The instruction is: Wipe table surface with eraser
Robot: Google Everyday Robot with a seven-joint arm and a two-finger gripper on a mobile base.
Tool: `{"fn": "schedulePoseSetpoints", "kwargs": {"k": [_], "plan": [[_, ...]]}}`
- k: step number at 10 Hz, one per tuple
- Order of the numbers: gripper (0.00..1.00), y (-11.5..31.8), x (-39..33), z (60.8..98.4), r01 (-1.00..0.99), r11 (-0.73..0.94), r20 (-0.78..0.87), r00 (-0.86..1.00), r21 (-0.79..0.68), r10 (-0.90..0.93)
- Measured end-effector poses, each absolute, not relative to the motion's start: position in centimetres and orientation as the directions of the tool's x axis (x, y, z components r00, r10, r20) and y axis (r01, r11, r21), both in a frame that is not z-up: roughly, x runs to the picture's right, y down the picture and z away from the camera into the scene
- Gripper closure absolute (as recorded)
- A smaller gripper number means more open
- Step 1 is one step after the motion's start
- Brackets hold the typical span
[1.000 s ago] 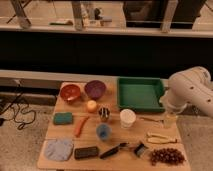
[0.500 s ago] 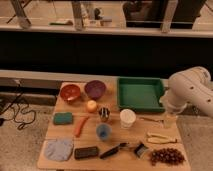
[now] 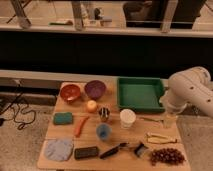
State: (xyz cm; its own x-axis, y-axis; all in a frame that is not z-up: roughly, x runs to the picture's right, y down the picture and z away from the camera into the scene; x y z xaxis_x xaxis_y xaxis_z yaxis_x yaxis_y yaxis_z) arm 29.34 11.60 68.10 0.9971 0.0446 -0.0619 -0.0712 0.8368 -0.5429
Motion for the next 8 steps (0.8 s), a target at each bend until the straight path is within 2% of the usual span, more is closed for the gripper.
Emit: {"fn": "schedulePoseSetpoints", "kwargs": {"k": [5, 8], "plan": [[0.20, 11.6, 29.3, 68.1, -0.070, 0.837, -0.062, 0.997, -0.543, 0.043], [0.20, 13.5, 27.2, 68.8, -0.021, 0.822, -0.061, 0.998, -0.569, -0.016]]}}
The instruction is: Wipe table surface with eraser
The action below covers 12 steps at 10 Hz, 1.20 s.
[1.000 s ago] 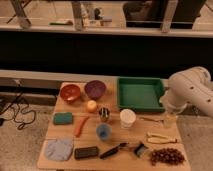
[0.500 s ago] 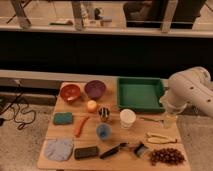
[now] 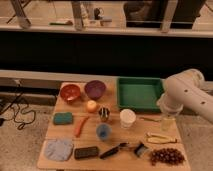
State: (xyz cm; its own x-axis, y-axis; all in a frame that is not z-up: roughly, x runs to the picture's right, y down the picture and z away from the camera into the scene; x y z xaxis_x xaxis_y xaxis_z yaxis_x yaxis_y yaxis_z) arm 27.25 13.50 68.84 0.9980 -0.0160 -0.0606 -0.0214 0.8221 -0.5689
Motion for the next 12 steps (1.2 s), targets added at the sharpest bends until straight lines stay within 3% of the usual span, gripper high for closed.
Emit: {"fn": "schedulePoseSetpoints", "kwargs": {"k": [4, 9, 12], "plan": [[0.20, 17.9, 20.0, 69.6, 0.127, 0.786, 0.000, 0.987, -0.605, -0.160], [0.20, 21.2, 12.6, 64.4, 0.326, 0.768, 0.136, 0.943, -0.552, -0.303], [0.20, 24.8, 10.2, 63.2, 0.398, 0.730, 0.212, 0.917, -0.556, -0.338]]}}
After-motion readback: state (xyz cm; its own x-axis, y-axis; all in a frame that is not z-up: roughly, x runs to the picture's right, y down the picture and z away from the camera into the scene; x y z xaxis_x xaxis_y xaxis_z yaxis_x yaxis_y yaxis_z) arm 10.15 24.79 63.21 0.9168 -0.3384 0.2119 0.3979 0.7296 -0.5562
